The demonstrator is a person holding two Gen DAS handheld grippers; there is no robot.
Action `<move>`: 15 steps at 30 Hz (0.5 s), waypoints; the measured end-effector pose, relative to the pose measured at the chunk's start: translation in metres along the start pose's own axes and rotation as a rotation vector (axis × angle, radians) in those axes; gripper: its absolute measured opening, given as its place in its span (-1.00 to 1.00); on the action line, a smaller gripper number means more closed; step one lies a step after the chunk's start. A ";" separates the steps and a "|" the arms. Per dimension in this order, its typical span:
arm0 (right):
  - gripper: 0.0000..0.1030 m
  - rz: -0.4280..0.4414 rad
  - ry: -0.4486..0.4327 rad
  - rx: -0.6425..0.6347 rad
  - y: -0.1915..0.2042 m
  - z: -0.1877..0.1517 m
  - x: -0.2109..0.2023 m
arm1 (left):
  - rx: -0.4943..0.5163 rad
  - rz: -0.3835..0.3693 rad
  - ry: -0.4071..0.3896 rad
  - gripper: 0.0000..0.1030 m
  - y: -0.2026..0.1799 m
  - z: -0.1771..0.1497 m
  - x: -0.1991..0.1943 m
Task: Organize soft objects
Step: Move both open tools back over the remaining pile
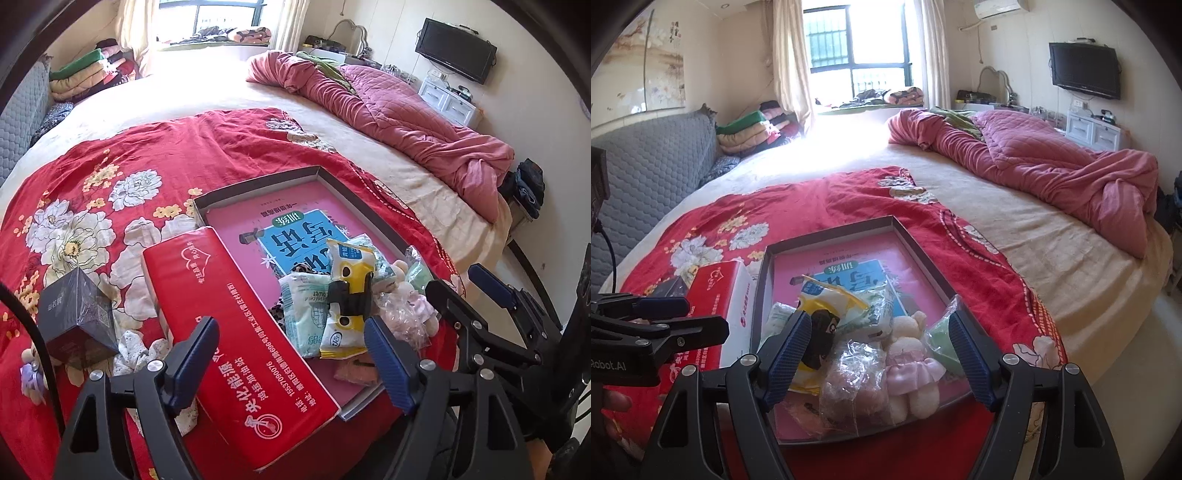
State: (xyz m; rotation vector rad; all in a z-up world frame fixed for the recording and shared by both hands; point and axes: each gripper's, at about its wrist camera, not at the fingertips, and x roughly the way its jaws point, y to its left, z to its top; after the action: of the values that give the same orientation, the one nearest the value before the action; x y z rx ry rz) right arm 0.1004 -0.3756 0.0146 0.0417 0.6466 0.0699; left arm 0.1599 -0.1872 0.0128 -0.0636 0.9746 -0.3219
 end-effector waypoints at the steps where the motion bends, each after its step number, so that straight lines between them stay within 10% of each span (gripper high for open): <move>1: 0.51 -0.001 -0.004 -0.003 0.002 0.001 -0.002 | -0.005 0.002 -0.002 0.56 0.002 -0.001 -0.002; 15: 0.52 0.013 -0.026 -0.056 0.034 0.010 -0.025 | -0.028 0.053 -0.035 0.59 0.025 -0.015 -0.038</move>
State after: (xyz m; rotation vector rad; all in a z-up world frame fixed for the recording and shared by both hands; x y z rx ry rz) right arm 0.0846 -0.3437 0.0401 -0.0072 0.6186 0.1001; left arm 0.1336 -0.1513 0.0294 -0.0689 0.9443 -0.2574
